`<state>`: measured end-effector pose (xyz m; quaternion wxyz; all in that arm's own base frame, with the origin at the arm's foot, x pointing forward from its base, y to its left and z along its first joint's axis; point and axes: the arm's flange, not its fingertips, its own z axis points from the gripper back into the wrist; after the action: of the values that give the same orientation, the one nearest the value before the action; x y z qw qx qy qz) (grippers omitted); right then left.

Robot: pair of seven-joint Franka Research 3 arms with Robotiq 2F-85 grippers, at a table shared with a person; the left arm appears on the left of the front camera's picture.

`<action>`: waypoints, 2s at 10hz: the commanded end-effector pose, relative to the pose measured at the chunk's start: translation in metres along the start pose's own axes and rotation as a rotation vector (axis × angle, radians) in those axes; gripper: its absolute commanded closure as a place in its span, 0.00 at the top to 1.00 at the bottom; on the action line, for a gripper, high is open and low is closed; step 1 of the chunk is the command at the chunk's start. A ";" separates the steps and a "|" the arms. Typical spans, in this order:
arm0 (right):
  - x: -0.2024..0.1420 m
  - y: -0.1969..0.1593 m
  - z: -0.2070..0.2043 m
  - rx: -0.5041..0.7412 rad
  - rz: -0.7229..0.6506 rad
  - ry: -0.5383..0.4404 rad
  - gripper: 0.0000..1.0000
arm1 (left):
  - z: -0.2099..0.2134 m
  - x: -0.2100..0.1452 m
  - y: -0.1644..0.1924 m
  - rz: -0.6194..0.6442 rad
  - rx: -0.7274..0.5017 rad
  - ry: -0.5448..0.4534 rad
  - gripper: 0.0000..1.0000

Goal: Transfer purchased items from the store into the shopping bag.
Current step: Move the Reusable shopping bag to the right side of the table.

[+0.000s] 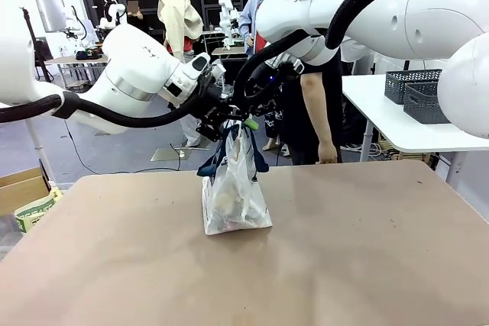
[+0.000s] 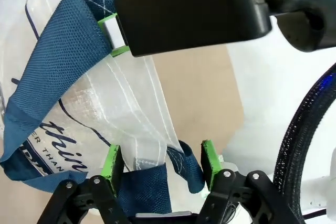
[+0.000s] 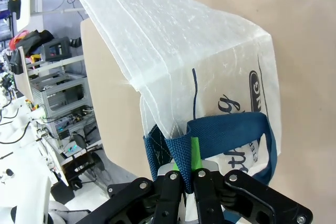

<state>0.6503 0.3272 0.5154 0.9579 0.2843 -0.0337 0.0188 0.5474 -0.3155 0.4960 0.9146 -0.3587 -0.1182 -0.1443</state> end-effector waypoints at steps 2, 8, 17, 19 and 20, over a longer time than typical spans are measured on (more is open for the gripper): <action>0.001 -0.002 -0.002 0.001 -0.022 0.003 0.00 | -0.003 0.009 -0.007 0.011 0.085 0.015 0.76; 0.001 -0.002 0.000 0.012 -0.030 -0.002 0.00 | -0.003 0.010 -0.009 0.002 0.128 0.015 0.00; 0.002 -0.004 0.000 0.004 -0.008 -0.004 0.00 | 0.004 0.007 -0.006 -0.007 0.130 0.010 0.00; 0.003 -0.005 0.002 0.035 -0.024 -0.011 0.18 | 0.004 0.007 -0.006 -0.007 0.130 0.010 0.00; 0.004 -0.006 0.006 0.066 -0.030 -0.012 0.36 | 0.004 0.007 -0.006 -0.007 0.130 0.010 0.00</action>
<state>0.6541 0.3225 0.5147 0.9555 0.2926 -0.0351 0.0110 0.5516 -0.3186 0.5036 0.9361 -0.2975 -0.1229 -0.1417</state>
